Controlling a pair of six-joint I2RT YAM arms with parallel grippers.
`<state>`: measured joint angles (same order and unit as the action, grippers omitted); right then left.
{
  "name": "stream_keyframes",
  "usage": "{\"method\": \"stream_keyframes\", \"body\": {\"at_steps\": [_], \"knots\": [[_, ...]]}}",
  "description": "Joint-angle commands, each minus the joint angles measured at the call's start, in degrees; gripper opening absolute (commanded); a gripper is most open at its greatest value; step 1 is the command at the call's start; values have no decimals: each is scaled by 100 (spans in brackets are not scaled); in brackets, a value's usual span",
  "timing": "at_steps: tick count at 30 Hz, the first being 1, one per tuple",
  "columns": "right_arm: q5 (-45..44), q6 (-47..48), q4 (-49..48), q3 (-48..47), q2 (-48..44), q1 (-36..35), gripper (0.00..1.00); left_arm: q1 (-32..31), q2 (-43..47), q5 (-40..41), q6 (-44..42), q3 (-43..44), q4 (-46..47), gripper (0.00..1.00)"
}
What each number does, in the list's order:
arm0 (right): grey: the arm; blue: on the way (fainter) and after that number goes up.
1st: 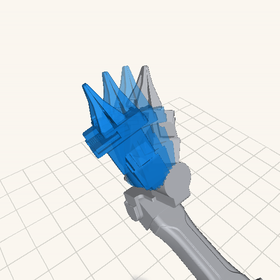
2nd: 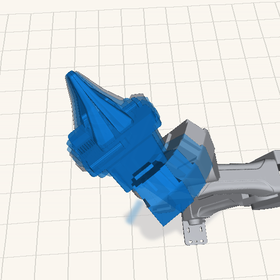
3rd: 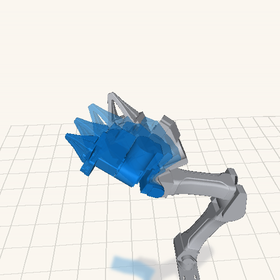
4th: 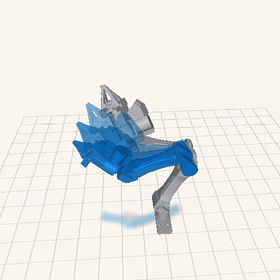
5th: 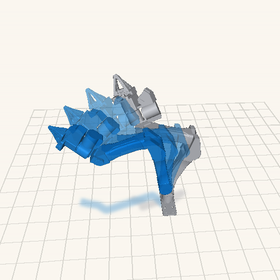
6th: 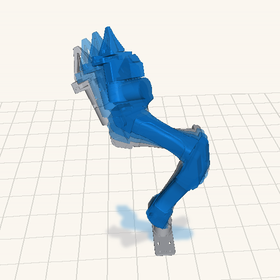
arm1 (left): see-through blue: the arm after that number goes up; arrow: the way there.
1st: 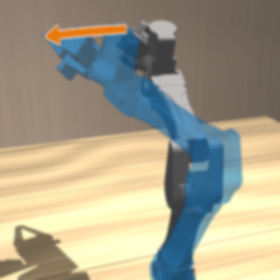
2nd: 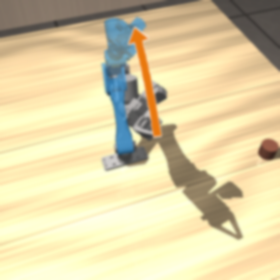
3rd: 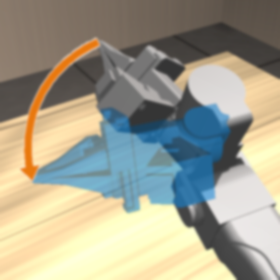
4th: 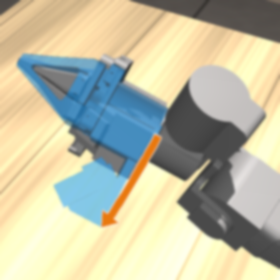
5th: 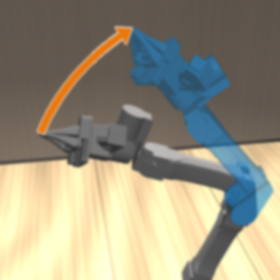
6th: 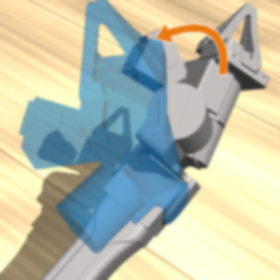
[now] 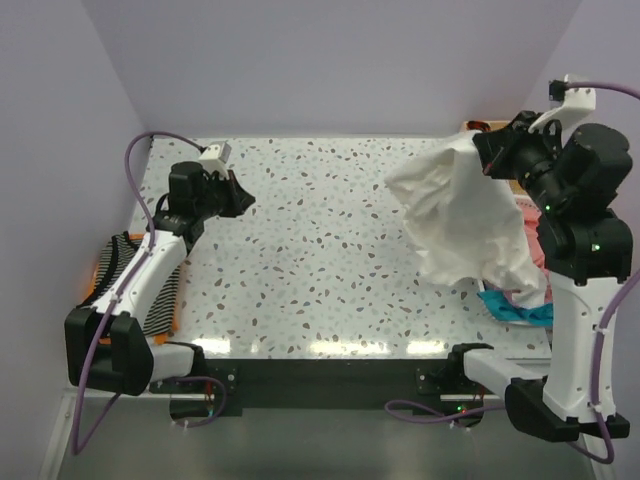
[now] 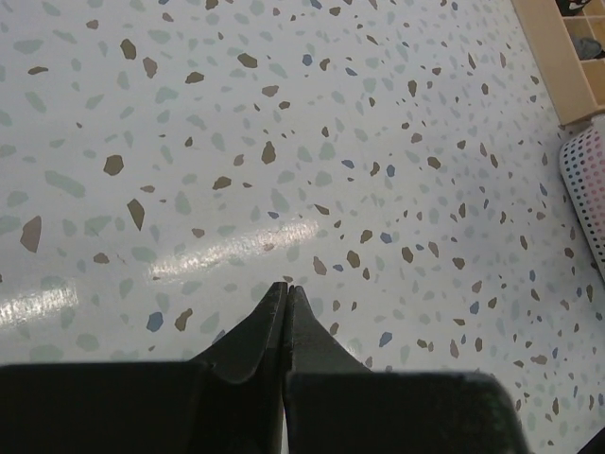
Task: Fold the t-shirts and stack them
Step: Grab crumpled tshirt from bin with the right arm, then move the tshirt to the center of the board
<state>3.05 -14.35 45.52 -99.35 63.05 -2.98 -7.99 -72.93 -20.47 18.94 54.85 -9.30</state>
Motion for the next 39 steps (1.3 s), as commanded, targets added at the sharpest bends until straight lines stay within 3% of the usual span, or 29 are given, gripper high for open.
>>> {"method": "stream_keyframes", "body": {"at_steps": [1,4,6,10,15,19,24,27,30,34,36,37,38,39], "knots": [[3220,-585,-848,-743,408,-27,0,34,-81,-273,241,79,384,0],[4453,-1271,-1639,-1042,865,-201,0,34,-117,-308,329,61,455,0],[4695,-1649,-2062,-1147,1042,-639,0,26,-90,-291,347,43,464,0],[4959,-1553,-2361,-1491,1578,-1572,0,26,-11,-90,391,8,420,0],[4381,-1501,-2794,-352,1851,-1776,0,34,173,201,382,-27,210,0],[3441,-940,-2504,222,2334,-1785,0,34,384,438,426,-159,183,0],[3290,-754,-2100,-389,3842,-1793,0,25,630,132,418,-404,209,0],[3141,-622,-1767,-1091,4442,-1802,0,-36,885,-298,444,-789,463,21],[2624,-438,-1416,-1744,5093,-1793,0,-325,1175,-239,567,-1386,770,44],[852,-183,-957,-2413,5814,-1776,0,-983,1106,51,918,-2100,1482,61],[497,-130,-1044,-2440,5886,-1741,0,-1239,878,218,1050,-2320,1948,64],[330,-112,-1045,-2379,5894,-1732,12,-1432,546,254,1085,-2356,2089,64],[41,-95,-984,-2300,5868,-1723,45,-1529,369,306,1112,-2313,2264,63],[-101,-77,-957,-2151,5790,-1723,55,-1609,45,498,1121,-2286,2318,63]]}}
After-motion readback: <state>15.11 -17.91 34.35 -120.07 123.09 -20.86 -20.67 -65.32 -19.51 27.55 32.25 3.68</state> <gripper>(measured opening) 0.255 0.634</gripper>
